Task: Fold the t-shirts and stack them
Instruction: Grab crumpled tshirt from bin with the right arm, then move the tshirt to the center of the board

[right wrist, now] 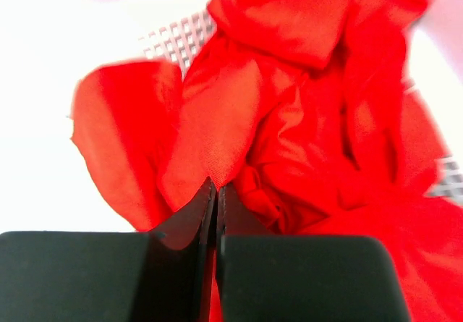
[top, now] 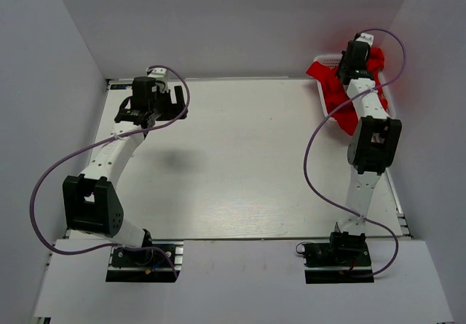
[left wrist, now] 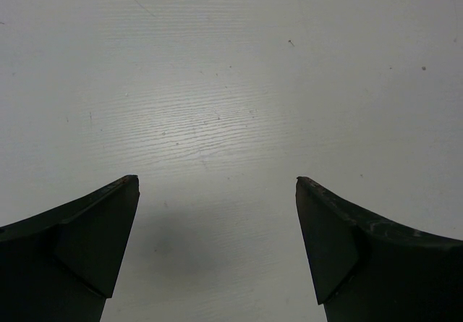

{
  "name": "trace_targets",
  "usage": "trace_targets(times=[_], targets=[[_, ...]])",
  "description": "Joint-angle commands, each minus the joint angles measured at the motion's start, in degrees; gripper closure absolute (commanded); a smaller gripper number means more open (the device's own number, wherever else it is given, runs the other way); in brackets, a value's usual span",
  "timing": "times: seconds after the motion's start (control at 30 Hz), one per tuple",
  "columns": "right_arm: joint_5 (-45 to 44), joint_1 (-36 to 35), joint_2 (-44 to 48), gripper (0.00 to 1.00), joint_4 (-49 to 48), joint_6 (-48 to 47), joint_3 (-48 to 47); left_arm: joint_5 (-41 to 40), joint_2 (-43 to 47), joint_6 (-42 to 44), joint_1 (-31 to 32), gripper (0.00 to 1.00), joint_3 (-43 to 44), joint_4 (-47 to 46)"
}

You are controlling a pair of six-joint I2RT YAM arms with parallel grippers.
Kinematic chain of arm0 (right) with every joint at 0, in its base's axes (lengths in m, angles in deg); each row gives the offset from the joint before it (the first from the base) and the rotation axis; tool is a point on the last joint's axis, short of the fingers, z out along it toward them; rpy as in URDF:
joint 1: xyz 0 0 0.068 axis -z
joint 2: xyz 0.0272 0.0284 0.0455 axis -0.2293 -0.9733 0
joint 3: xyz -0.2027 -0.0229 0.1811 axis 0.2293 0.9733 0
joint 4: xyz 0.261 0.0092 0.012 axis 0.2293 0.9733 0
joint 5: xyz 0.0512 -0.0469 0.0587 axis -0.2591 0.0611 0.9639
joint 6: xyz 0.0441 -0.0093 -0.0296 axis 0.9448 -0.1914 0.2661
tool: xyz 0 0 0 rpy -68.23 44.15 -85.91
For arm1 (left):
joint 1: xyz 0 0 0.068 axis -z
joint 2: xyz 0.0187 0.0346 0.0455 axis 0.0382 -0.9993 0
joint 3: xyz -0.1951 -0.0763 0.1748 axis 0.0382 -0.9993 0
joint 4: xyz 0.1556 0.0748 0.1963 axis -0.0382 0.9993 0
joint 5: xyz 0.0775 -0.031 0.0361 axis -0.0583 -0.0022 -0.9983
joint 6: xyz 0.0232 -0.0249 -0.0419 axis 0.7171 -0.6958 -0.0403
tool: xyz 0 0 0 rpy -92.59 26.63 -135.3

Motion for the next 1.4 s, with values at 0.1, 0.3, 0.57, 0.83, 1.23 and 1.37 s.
trace_targets(times=[0.1, 0.3, 0.57, 0.83, 1.23, 1.37], targets=[[-3.85, 0.32, 11.34, 1.0, -2.83, -4.22, -3.61, 0.08, 3.99, 0.45, -0.27, 0.01, 2.5, -0.53], [-3.77, 0.14, 16.01, 1.0, -1.33, -8.0, -7.48, 0.6, 5.14, -0.08, -0.27, 0.01, 1.98, -0.53], [3.87, -0.3, 23.21, 1.0, -8.97, -11.43, -12.48, 1.31, 8.21, -0.61, -0.27, 0.01, -0.74, -2.2], [19.42, -1.97, 28.84, 1.0, -15.74, -9.42, -16.53, 1.92, 8.21, -1.14, -0.27, 0.01, -1.89, -2.73], [51.24, -11.27, 28.14, 1.0, -32.35, 11.76, -16.88, -0.17, 7.69, 0.09, -0.27, 0.01, -2.51, -1.33], [58.26, -13.74, 28.67, 1.0, -36.04, 17.92, -9.69, -1.24, 7.69, 0.09, -0.27, 0.01, -2.51, 0.34]])
